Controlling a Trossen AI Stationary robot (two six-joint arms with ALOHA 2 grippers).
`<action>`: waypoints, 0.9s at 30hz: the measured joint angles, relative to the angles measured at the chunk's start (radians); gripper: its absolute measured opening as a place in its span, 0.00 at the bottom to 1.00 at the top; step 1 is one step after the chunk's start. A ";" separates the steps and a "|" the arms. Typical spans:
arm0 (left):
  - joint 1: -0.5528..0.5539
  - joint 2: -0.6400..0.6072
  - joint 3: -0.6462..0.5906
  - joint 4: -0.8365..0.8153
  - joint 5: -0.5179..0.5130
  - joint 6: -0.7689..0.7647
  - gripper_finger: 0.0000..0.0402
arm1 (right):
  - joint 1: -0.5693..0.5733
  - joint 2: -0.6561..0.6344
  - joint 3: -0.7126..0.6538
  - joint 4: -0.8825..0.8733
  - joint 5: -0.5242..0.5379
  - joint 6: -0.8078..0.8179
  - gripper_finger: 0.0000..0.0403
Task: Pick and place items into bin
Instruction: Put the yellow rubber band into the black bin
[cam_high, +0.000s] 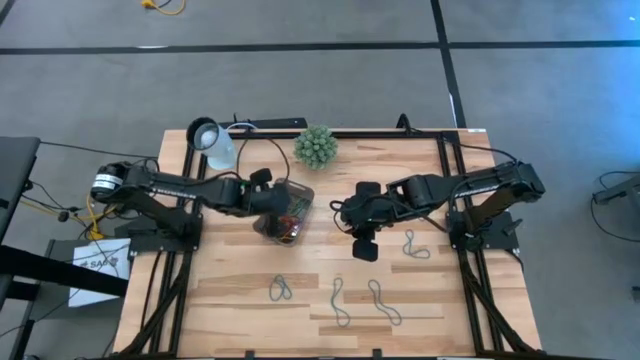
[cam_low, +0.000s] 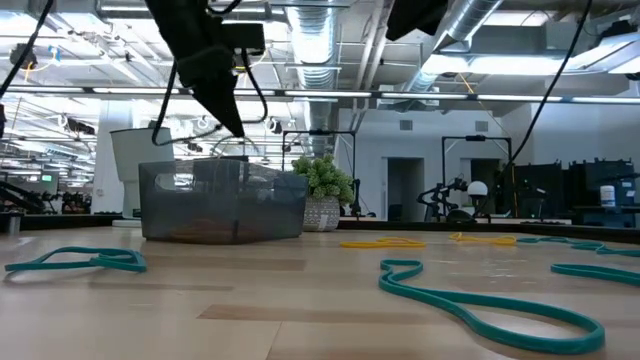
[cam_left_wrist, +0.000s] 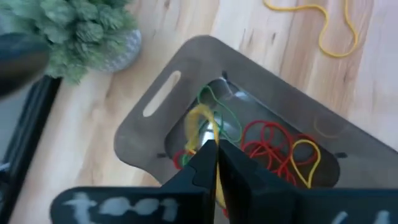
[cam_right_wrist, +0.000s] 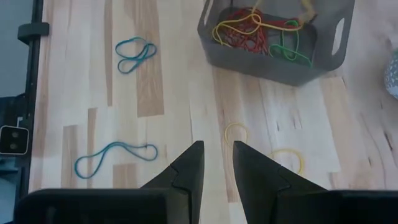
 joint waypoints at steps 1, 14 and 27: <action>0.010 0.000 -0.005 0.001 0.014 0.004 0.02 | 0.000 0.000 0.000 0.001 0.000 0.000 0.20; 0.058 0.000 -0.064 0.035 0.101 0.004 0.13 | -0.002 0.000 0.000 0.001 0.000 -0.005 0.20; 0.057 -0.017 0.130 -0.033 0.013 0.119 0.14 | -0.002 0.000 0.000 -0.268 -0.003 0.078 0.20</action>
